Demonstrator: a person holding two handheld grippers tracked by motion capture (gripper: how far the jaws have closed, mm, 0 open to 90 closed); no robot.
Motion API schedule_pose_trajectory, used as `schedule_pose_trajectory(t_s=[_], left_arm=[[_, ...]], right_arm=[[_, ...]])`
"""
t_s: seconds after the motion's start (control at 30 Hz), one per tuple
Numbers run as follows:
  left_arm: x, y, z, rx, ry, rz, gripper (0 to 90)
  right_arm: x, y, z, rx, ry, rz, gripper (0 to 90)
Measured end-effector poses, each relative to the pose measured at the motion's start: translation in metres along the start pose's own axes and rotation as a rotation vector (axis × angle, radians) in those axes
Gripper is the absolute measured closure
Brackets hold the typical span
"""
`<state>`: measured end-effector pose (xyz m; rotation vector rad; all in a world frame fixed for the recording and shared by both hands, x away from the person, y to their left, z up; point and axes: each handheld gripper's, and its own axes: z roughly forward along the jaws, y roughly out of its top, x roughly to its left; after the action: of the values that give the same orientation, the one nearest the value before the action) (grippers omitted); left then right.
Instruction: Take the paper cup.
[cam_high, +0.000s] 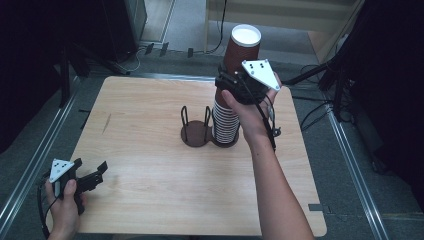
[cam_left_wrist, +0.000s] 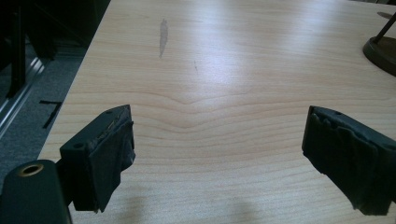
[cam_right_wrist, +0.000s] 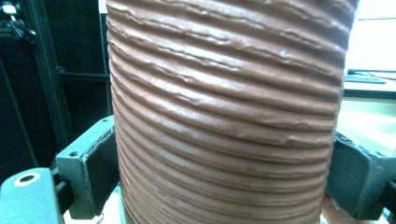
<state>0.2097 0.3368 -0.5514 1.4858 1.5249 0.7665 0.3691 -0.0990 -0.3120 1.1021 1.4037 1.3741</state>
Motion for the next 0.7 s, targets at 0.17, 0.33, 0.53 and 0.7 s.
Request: schedule_pose_trajectory(t_s=[0.17,0.33,0.53,0.7], left_arm=[[0.0,0.0,0.0,0.0,-0.004,-0.004,9.8],[0.0,0.0,0.0,-0.001,-0.003,-0.003,9.8],[0.0,0.0,0.0,-0.004,-0.001,-0.004,9.8],[0.0,0.0,0.0,-0.003,0.002,-0.003,9.8]], right_arm=[[-0.008,0.009,-0.004,-0.019,0.001,0.03,10.1],[-0.013,0.017,-0.007,-0.038,-0.008,0.039,10.2],[-0.022,0.013,-0.013,-0.034,-0.028,0.038,10.2],[-0.032,0.006,-0.017,-0.028,-0.043,0.04,10.2]])
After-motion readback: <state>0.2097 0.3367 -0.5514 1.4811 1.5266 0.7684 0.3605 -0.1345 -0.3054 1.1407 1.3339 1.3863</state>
